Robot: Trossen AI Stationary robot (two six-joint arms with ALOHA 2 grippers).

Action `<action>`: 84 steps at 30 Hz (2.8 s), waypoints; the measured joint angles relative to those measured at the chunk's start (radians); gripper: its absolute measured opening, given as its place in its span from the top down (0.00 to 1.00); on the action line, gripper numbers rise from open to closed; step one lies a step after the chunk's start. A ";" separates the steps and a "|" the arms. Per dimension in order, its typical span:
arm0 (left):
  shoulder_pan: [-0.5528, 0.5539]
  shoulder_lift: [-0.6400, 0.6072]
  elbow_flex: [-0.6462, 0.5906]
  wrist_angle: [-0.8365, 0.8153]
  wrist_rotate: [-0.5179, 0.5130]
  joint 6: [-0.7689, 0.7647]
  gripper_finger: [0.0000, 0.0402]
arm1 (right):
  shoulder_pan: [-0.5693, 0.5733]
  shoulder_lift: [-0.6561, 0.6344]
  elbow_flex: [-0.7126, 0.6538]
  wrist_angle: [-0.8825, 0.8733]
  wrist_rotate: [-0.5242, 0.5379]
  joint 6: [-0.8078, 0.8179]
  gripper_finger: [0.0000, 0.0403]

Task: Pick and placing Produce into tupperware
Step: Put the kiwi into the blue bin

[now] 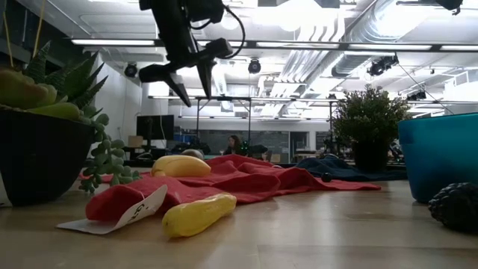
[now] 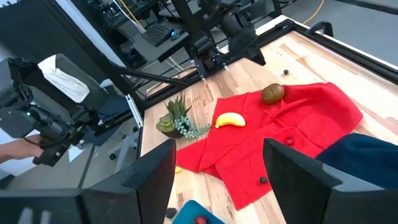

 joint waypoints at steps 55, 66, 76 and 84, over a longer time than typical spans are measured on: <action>0.053 0.263 -0.002 0.006 0.121 -0.114 0.23 | 0.000 0.000 0.000 -0.031 -0.006 -0.020 0.42; 0.053 0.301 0.000 0.027 0.131 -0.114 0.23 | 0.000 0.000 0.000 -0.032 -0.006 -0.020 0.42; 0.053 0.304 -0.001 0.022 0.117 -0.105 0.23 | 0.000 0.000 0.000 -0.035 -0.006 -0.020 0.42; 0.053 0.304 -0.016 0.020 0.109 -0.105 0.23 | 0.000 0.000 0.000 -0.038 -0.006 -0.020 0.42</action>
